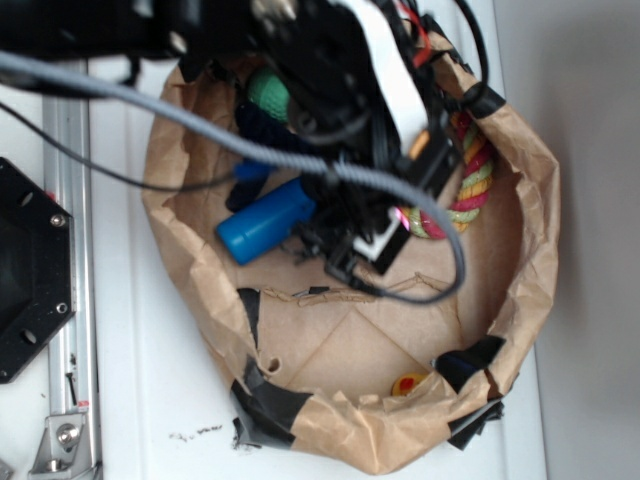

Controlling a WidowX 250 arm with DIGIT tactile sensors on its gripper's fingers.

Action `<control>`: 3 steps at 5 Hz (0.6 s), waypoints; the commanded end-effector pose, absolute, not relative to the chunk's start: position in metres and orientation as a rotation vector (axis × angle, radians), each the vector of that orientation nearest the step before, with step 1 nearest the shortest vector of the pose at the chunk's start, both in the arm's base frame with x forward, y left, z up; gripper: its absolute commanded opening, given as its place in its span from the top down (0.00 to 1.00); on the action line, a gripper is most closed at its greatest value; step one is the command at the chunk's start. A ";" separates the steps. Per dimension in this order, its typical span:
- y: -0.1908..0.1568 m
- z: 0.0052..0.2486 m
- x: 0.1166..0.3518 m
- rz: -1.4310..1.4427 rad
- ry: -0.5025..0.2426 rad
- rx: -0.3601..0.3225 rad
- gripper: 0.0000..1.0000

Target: Grab the yellow duck.

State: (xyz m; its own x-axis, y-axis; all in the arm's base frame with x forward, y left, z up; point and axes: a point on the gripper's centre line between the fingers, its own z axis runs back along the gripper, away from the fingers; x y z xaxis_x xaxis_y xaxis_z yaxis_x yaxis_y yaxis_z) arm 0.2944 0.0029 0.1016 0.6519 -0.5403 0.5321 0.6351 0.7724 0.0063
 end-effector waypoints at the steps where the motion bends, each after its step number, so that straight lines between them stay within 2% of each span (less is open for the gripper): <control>1: -0.070 0.080 0.288 -0.963 -0.540 -0.178 0.00; 2: -0.095 0.084 0.287 -1.028 -0.574 -0.243 0.00; 3: -0.109 0.080 0.291 -1.067 -0.580 -0.271 0.00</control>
